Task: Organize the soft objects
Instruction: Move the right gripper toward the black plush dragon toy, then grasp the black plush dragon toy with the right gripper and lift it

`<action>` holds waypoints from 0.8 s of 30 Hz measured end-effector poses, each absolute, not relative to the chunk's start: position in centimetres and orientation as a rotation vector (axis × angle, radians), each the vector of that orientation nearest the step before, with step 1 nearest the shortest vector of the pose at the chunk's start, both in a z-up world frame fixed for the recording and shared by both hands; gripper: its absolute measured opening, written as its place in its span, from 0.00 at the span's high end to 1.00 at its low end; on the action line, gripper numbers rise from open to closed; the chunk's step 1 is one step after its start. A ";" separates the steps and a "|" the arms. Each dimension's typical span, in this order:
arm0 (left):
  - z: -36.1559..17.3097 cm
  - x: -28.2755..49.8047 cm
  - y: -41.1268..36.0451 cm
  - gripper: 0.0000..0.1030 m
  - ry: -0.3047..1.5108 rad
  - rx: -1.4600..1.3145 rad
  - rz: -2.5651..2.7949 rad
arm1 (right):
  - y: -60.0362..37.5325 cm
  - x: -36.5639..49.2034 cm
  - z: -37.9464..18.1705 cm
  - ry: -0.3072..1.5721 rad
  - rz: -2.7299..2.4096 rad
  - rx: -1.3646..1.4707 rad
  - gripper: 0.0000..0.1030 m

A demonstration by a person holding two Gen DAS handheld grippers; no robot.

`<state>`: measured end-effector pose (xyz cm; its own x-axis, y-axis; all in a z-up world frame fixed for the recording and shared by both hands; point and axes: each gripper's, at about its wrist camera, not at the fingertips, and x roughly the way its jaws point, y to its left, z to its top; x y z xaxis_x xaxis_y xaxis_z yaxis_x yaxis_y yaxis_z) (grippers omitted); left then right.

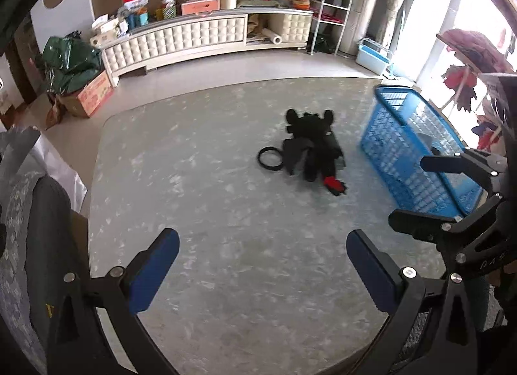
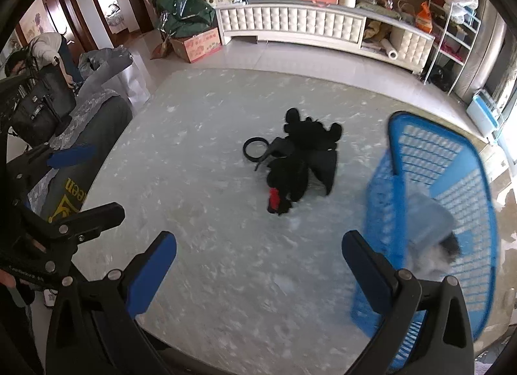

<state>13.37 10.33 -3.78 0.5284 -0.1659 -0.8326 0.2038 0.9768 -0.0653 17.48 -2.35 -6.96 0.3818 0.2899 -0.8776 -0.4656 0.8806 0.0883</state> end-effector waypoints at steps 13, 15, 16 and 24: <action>-8.2 17.9 14.1 0.00 1.043 -0.016 -0.213 | 0.8 22.0 -11.3 1.188 0.422 -0.160 0.00; -8.7 18.6 14.3 0.00 1.048 -0.016 -0.217 | 1.0 22.9 -11.8 1.200 0.403 -0.156 0.00; -9.0 19.0 14.3 0.00 1.052 -0.017 -0.217 | 1.0 23.3 -12.1 1.205 0.392 -0.154 0.00; -11.4 22.5 14.6 0.00 1.080 -0.028 -0.209 | 0.3 26.9 -14.3 1.257 0.306 -0.121 0.00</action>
<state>22.51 14.60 -11.36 0.4538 -0.1831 -0.8721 0.1562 0.9799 -0.1244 26.89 0.34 -14.25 0.2747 0.1611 -0.9479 -0.2931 0.9530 0.0770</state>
